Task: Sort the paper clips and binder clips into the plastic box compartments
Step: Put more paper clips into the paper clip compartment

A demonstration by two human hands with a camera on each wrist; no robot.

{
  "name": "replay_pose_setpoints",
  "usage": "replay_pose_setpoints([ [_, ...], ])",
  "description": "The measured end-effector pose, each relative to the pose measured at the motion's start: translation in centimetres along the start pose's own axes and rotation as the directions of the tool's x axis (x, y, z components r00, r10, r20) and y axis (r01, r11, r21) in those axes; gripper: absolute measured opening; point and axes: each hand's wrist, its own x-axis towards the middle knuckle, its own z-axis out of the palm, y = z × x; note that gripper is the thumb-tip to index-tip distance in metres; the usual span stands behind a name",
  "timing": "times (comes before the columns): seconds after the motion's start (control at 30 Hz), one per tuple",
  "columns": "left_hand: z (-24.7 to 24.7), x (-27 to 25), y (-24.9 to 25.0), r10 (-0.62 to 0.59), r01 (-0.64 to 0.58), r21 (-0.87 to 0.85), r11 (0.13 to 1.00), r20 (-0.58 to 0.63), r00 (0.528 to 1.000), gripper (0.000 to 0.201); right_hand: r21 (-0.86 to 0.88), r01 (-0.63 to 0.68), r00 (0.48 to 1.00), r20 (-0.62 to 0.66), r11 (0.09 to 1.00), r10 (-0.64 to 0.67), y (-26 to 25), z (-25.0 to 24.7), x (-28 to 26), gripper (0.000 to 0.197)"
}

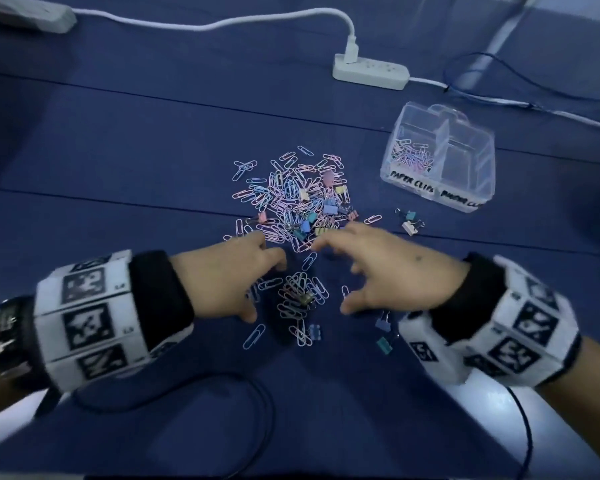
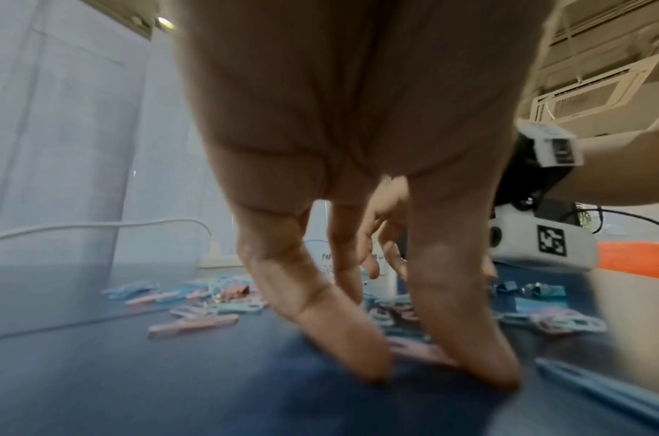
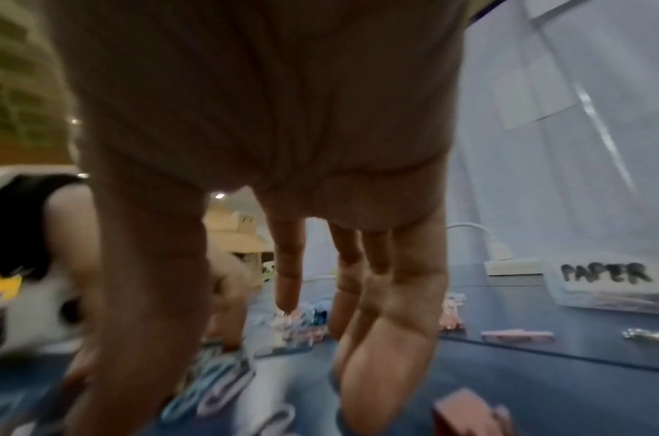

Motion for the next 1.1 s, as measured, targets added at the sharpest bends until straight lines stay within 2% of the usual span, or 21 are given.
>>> replay_pose_setpoints([
  [0.07, -0.5, 1.1, 0.3, 0.008, -0.010, -0.060, 0.998, -0.029, 1.000, 0.062, -0.008, 0.008, 1.000, 0.018, 1.000, -0.007, -0.6, 1.0, 0.4, 0.083],
  [0.2, -1.3, 2.6, 0.8, 0.030, -0.042, -0.124, 0.991, -0.091, 0.995, 0.051, -0.014, -0.015, 1.000, 0.008, 1.000, 0.015, -0.6, 1.2, 1.7, 0.082],
  [0.33, -0.7, 2.0, 1.4, 0.063, -0.070, -0.105, 0.992, -0.068, 0.996, 0.077, 0.108, -0.008, 1.000, -0.006, 0.994, 0.009, -0.1, 1.1, 1.9, 0.070],
  [0.4, -0.1, 1.9, 1.8, 0.074, -0.076, -0.037, 0.996, -0.064, 0.995, 0.080, 0.113, 0.002, 1.000, -0.008, 0.994, -0.001, 0.0, 1.1, 2.0, 0.069],
  [0.47, 0.3, 2.1, 2.2, 0.100, -0.099, 0.021, 0.995, -0.098, 0.990, 0.067, 0.109, 0.011, 1.000, -0.010, 0.994, -0.011, 0.1, 1.2, 2.1, 0.075],
  [0.53, 0.2, 2.4, 2.5, 0.125, -0.120, 0.045, 0.992, -0.136, 0.983, 0.044, 0.114, 0.018, 1.000, -0.015, 0.993, -0.016, 0.1, 1.3, 2.2, 0.080],
  [0.63, -0.3, 2.7, 2.6, 0.148, -0.138, 0.066, 0.988, -0.170, 0.974, 0.023, 0.112, 0.030, 0.999, -0.034, 0.993, -0.027, 0.2, 1.3, 2.2, 0.077],
  [0.9, -1.0, 2.9, 2.2, 0.159, -0.148, 0.065, 0.987, -0.221, 0.962, 0.021, 0.135, 0.079, 0.993, -0.096, 0.988, -0.066, -0.1, 1.6, 2.6, 0.048],
  [1.1, -1.9, 3.1, 0.9, 0.115, -0.145, -0.104, 0.984, -0.255, 0.960, 0.019, 0.096, 0.040, 0.992, -0.127, 0.995, -0.028, 0.9, 1.6, 2.7, 0.013],
])
